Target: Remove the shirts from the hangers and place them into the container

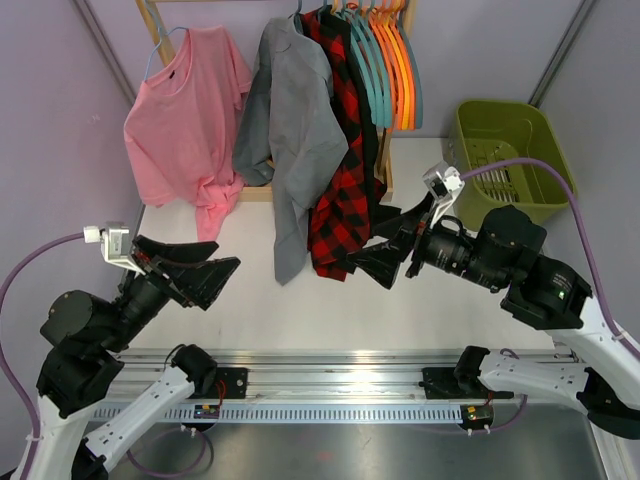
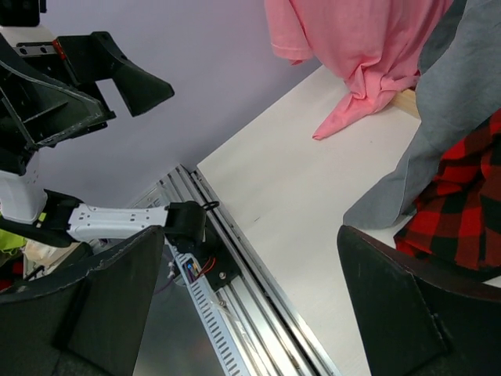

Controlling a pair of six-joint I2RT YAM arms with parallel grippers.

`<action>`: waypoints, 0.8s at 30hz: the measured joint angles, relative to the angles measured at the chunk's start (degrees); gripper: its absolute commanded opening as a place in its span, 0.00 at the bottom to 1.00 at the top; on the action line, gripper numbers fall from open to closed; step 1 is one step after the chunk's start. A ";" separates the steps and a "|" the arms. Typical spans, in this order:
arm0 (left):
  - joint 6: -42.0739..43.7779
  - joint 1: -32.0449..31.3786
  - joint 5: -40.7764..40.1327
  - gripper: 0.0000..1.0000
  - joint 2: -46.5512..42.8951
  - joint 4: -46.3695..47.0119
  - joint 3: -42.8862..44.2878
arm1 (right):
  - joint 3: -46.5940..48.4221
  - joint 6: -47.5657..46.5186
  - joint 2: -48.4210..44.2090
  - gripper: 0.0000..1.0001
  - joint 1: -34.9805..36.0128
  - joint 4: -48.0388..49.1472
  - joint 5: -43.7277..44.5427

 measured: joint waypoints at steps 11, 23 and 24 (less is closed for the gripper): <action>0.81 0.00 -0.15 0.99 0.50 -0.55 -1.40 | 14.32 -9.35 13.05 0.99 0.04 4.48 13.77; 1.25 0.00 3.58 0.99 -3.98 -0.02 -7.19 | 33.94 -21.92 37.94 1.00 0.00 12.85 31.06; 1.25 0.00 3.67 0.99 -4.46 -0.02 -7.43 | 35.15 -22.43 39.56 1.00 -0.13 13.49 32.02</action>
